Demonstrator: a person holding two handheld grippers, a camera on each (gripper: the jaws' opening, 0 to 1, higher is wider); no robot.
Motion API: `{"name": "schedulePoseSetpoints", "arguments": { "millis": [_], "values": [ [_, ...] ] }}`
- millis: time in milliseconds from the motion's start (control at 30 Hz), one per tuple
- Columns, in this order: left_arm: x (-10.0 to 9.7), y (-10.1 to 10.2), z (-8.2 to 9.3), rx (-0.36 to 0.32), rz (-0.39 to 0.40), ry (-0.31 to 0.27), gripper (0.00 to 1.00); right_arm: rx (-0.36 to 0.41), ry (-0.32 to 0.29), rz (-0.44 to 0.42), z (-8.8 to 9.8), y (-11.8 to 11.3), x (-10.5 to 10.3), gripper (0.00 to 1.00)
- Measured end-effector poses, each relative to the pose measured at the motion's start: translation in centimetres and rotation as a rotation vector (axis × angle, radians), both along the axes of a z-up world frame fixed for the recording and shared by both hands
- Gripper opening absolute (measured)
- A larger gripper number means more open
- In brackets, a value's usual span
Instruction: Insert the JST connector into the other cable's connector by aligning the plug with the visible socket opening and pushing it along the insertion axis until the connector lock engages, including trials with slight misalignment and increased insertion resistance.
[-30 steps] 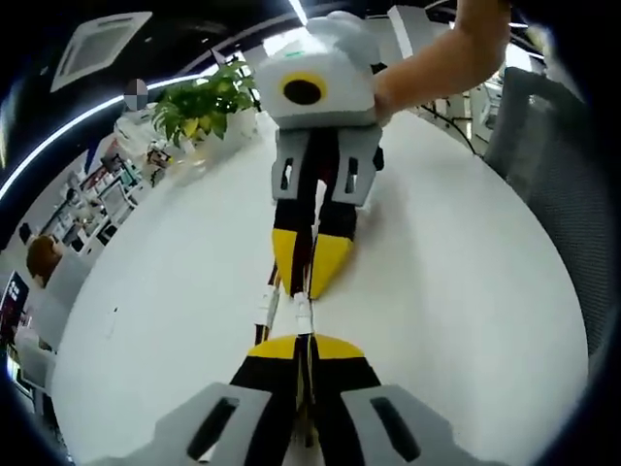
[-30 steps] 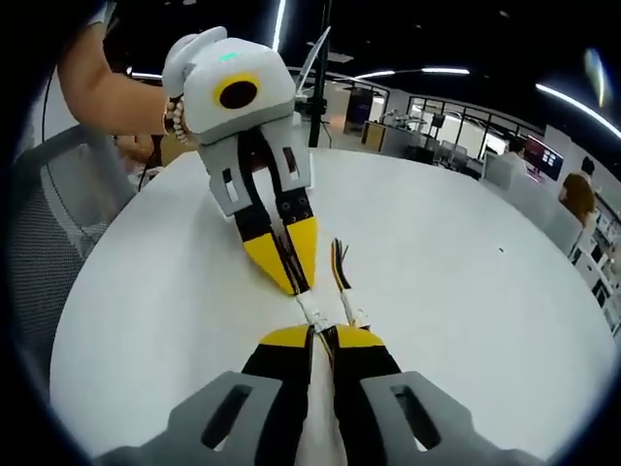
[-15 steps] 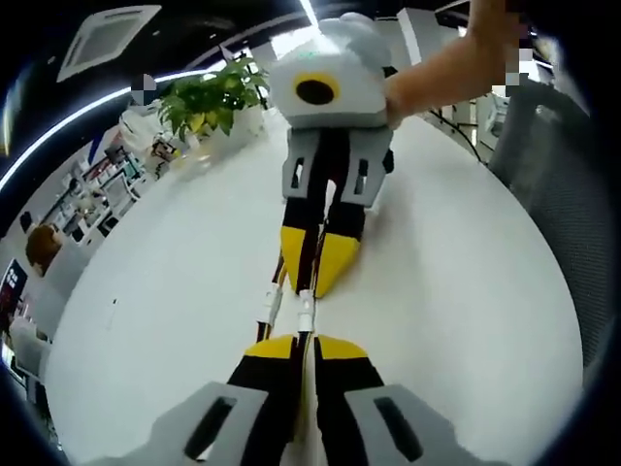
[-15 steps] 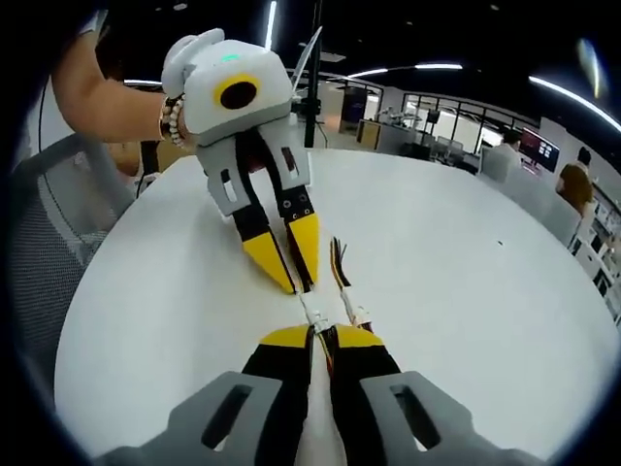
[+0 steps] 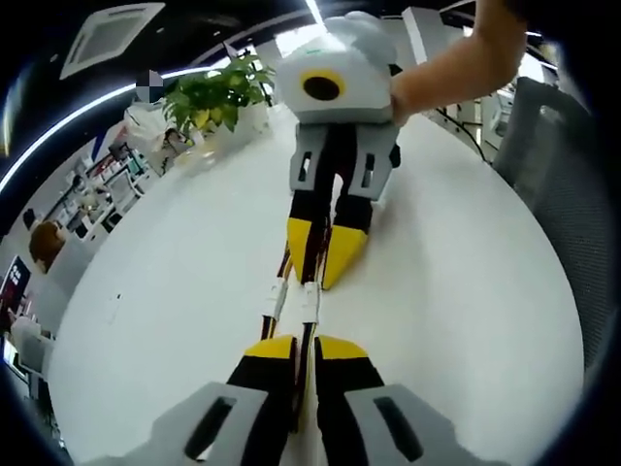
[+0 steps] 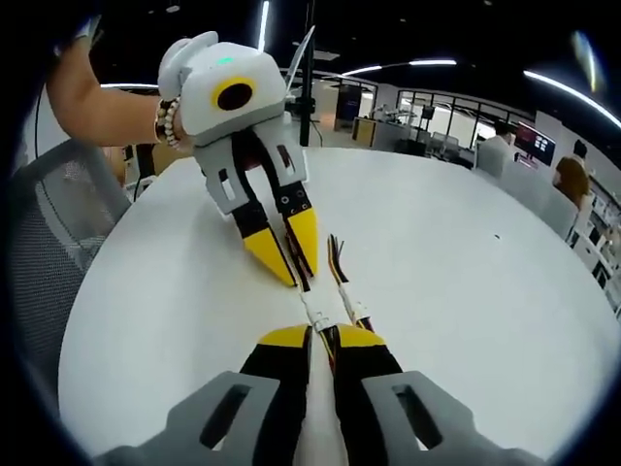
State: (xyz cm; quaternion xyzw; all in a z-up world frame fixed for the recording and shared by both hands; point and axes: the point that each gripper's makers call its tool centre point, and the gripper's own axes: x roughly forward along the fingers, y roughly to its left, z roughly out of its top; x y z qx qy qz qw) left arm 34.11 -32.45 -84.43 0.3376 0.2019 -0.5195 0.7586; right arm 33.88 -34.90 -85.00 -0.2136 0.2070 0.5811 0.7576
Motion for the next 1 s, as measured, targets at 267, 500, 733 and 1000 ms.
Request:
{"name": "schedulePoseSetpoints", "arguments": {
  "millis": [267,500,733,1000],
  "values": [
    [0.6,0.3,0.0,0.011,0.017,-0.009,0.00,0.000,0.006,-0.001,0.0,0.0,0.0,0.06],
    [0.3,0.2,0.2,0.003,0.016,0.001,0.01,-0.002,0.008,-0.002,0.1,-0.1,-0.1,0.07],
    [0.5,0.3,1.1,-0.064,0.092,0.044,0.08,0.011,0.010,-0.018,0.9,-0.3,-0.2,0.10],
    [0.2,0.0,2.2,-0.108,0.110,0.048,0.12,0.023,-0.008,-0.039,2.2,-0.5,-0.1,0.14]
  ]
}}
